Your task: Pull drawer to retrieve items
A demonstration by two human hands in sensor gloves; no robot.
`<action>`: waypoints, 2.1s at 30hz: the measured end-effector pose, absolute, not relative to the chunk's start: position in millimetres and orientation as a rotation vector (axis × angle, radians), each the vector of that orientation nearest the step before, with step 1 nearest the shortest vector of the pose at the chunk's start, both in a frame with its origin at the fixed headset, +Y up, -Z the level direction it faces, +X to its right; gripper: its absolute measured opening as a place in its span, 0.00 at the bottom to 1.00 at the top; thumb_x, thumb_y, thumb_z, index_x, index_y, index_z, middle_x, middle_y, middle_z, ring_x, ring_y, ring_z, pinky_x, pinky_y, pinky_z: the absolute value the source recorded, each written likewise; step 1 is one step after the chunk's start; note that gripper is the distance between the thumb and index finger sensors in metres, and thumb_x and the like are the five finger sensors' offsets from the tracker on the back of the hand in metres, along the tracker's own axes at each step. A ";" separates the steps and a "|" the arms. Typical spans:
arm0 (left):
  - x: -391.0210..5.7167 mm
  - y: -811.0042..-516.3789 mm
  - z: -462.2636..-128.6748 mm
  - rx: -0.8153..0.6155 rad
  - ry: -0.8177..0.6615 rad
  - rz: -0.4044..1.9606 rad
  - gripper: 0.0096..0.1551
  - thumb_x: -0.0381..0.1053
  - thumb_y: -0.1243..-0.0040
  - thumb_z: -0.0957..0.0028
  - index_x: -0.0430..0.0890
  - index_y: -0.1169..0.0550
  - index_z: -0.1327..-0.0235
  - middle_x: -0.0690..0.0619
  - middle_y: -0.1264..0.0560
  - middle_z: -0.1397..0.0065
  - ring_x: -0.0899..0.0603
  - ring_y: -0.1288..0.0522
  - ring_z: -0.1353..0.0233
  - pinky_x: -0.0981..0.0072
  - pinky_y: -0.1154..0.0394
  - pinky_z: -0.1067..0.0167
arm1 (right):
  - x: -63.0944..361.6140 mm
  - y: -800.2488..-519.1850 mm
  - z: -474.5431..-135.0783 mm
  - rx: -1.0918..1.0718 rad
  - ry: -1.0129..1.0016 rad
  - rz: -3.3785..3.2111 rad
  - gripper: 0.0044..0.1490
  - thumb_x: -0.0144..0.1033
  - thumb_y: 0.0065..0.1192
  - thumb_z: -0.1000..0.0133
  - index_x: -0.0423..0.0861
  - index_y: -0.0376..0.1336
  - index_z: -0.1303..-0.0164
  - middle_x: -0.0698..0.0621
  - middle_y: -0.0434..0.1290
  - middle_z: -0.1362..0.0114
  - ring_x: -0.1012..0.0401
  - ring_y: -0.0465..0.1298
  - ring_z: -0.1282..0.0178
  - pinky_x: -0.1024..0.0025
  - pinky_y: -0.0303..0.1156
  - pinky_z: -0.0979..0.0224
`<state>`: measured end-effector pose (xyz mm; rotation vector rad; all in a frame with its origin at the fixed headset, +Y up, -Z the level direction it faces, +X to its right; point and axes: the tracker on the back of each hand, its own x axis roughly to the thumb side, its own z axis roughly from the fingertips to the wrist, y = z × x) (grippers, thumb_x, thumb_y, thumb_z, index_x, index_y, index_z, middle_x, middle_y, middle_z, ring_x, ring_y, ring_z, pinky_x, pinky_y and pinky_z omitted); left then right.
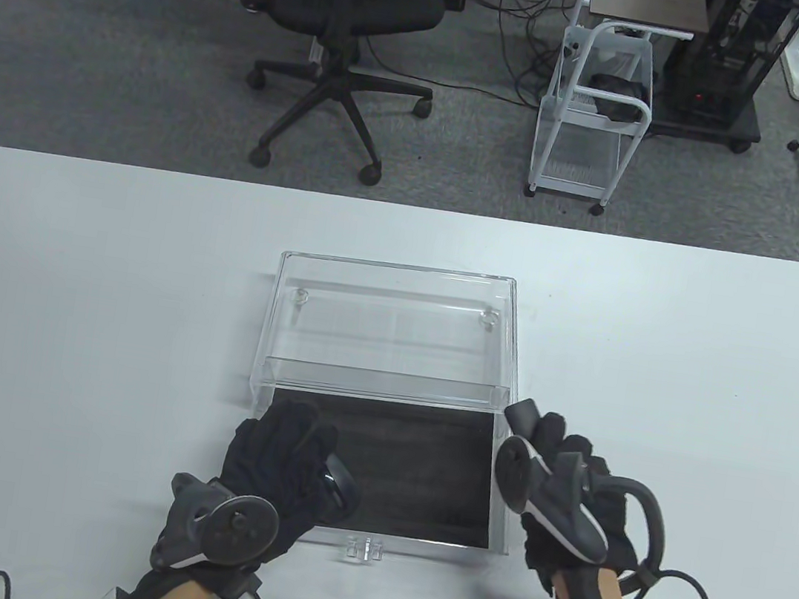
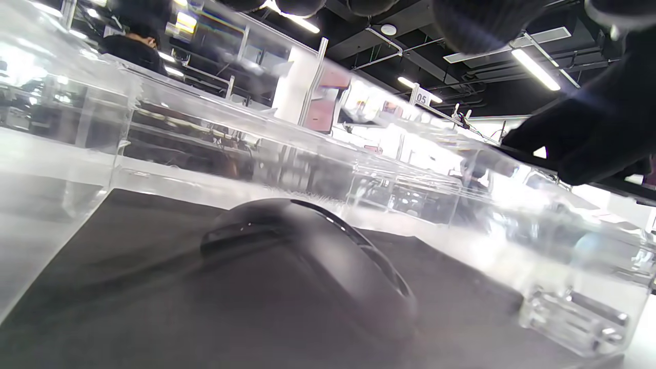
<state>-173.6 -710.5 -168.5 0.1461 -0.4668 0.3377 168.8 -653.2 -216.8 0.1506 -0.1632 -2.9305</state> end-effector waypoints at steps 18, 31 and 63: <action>-172.1 -710.7 -169.4 0.132 -0.473 0.327 0.48 0.66 0.47 0.46 0.57 0.48 0.14 0.40 0.52 0.09 0.29 0.52 0.12 0.22 0.48 0.25 | 263.2 -752.2 -248.9 0.537 -0.431 -2.964 0.53 0.53 0.68 0.45 0.40 0.53 0.15 0.38 0.72 0.32 0.53 0.79 0.52 0.57 0.81 0.50; -169.5 -703.6 -161.2 0.190 -0.492 0.317 0.47 0.66 0.46 0.46 0.58 0.48 0.14 0.40 0.51 0.09 0.29 0.52 0.12 0.22 0.48 0.25 | 153.6 -661.3 -190.9 0.043 0.215 -3.181 0.57 0.55 0.61 0.43 0.38 0.45 0.11 0.33 0.49 0.12 0.33 0.56 0.15 0.29 0.59 0.25; -139.6 -705.6 -215.9 -0.355 -0.653 -0.228 0.53 0.61 0.31 0.50 0.57 0.45 0.15 0.46 0.44 0.09 0.34 0.41 0.12 0.29 0.41 0.22 | 71.4 -692.0 -145.9 -0.585 0.374 -3.399 0.58 0.59 0.59 0.43 0.41 0.43 0.11 0.34 0.47 0.11 0.34 0.52 0.13 0.28 0.56 0.23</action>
